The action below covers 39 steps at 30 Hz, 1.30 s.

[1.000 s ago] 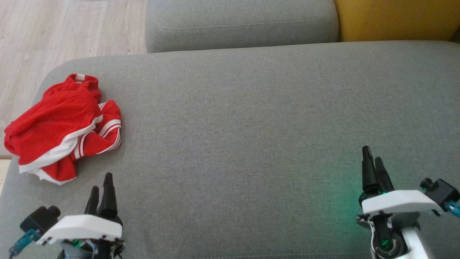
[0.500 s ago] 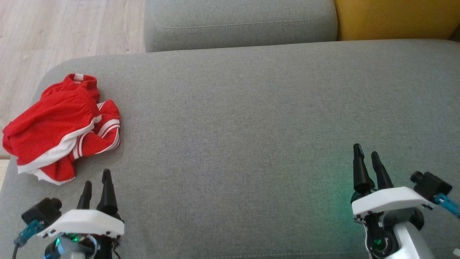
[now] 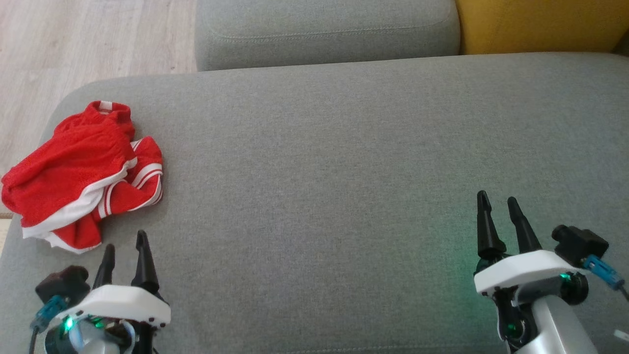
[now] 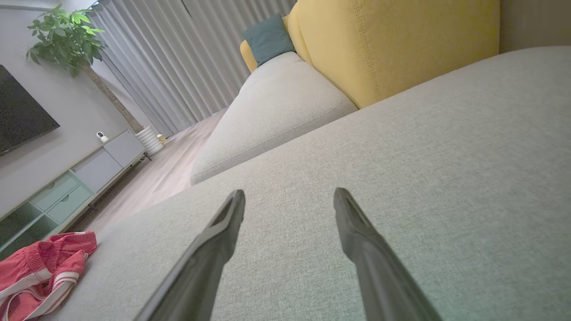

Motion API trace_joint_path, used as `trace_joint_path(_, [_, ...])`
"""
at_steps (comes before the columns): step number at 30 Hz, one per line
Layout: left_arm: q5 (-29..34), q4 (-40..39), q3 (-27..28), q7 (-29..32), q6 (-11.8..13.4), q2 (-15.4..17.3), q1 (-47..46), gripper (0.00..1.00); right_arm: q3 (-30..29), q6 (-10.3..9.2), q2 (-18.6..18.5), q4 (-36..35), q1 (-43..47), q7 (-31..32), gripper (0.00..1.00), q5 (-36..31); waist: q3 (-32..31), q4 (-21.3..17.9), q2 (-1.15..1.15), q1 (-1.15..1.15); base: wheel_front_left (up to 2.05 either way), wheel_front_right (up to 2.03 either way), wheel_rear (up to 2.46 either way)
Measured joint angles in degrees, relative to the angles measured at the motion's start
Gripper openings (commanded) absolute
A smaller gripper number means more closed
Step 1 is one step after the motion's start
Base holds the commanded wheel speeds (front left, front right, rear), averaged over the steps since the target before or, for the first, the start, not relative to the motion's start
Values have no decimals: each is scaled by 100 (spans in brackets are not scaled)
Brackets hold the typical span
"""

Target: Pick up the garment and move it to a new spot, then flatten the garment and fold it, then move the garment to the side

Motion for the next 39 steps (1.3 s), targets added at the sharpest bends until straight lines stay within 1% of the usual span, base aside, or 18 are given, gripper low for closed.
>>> trace_joint_path(11, [761,-7,-43,-169,154,29,-37,100,0,0,7,44,-80,-197,100,-820,-2,-35,0,0,0,0,0])
trace_joint_path(25, [1727,-1,-100,-416,213,92,-108,100,84,0,8,114,-219,-441,100,-1708,38,-53,0,0,0,0,0])
trace_joint_path(32, [2210,15,-99,-521,307,114,-135,100,100,0,8,135,-338,-555,100,-2163,51,-62,0,0,0,0,0])
trace_joint_path(39, [2249,19,-87,-521,324,112,-240,100,67,0,8,174,-342,-563,100,-2207,55,-46,0,0,0,0,0])
